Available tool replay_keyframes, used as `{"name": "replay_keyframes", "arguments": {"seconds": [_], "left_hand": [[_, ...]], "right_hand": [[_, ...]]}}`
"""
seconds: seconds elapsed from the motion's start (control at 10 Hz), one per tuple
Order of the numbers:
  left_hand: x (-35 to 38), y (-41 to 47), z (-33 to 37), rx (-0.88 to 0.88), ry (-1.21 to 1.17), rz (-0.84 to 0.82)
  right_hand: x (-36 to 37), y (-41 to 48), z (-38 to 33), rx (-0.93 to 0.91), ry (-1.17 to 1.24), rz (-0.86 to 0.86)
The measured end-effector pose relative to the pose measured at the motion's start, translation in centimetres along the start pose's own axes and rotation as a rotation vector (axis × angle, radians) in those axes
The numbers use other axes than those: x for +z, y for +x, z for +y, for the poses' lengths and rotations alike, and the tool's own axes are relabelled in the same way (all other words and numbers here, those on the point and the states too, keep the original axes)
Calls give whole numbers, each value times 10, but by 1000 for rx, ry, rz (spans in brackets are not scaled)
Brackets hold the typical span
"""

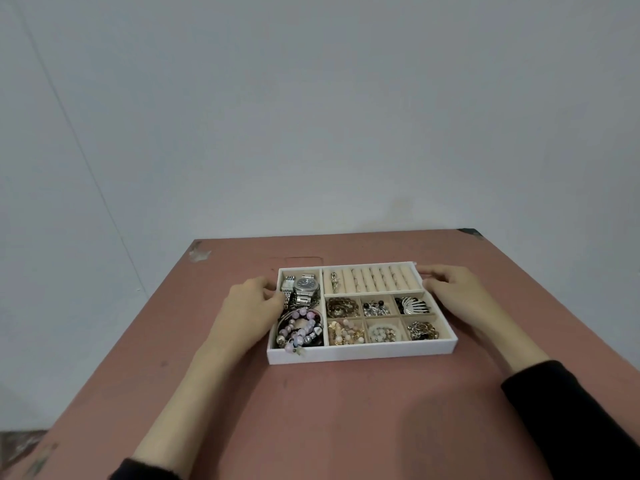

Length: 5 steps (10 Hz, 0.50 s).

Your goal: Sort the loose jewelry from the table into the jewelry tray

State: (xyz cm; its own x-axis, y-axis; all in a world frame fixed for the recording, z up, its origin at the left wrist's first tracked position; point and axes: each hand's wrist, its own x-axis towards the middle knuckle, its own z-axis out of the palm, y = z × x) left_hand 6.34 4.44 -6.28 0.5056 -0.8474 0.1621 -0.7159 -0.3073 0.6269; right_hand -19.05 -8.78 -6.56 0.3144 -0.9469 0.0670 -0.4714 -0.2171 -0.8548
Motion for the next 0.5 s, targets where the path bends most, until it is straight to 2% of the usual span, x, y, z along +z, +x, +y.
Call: {"name": "replay_keyframes", "arguments": {"seconds": [0.4, 0.5], "left_hand": [[5, 7, -5, -29, -39, 31], [-2, -7, -6, -24, -100, 157]], "right_hand": [[3, 6, 6, -5, 15, 15], [3, 2, 10, 18, 45, 106]]}}
